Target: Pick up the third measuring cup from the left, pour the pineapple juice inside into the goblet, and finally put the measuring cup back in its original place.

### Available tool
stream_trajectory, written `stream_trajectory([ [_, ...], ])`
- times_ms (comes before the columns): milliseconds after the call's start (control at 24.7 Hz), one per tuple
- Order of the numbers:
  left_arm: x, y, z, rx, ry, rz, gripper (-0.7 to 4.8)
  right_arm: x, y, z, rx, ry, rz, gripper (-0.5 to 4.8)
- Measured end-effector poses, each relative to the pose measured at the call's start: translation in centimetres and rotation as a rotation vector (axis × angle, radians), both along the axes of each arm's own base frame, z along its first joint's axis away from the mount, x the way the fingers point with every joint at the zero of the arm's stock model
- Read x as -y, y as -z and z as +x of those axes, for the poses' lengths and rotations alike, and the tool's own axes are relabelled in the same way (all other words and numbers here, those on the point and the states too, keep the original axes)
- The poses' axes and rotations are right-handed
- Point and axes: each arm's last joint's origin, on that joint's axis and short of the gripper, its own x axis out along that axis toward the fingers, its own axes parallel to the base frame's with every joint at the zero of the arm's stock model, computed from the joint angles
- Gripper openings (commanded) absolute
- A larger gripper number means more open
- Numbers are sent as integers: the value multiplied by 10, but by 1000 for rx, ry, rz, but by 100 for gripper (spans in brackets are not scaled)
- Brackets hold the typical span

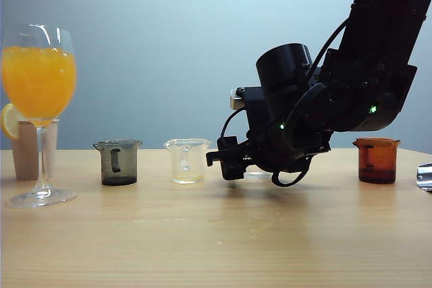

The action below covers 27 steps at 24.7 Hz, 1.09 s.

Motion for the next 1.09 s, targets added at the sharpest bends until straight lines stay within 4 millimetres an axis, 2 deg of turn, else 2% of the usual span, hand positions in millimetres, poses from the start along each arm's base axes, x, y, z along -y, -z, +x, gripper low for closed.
stream_trajectory([
  [41, 0, 0, 0, 0, 0, 0, -5, 0, 0, 0, -1, 0, -1, 404],
  [162, 0, 0, 0, 0, 0, 0, -5, 0, 0, 0, -1, 1, 2, 414],
  [203, 0, 0, 0, 0, 0, 0, -5, 0, 0, 0, -1, 1, 1, 468],
  [243, 0, 0, 0, 0, 0, 0, -5, 0, 0, 0, -1, 1, 1, 479],
  [608, 0, 0, 0, 0, 0, 0, -5, 0, -1, 0, 2, 1, 4, 479],
  [1094, 0, 0, 0, 0, 0, 0, -5, 1, -15, -3, -12, -3, -5, 479],
])
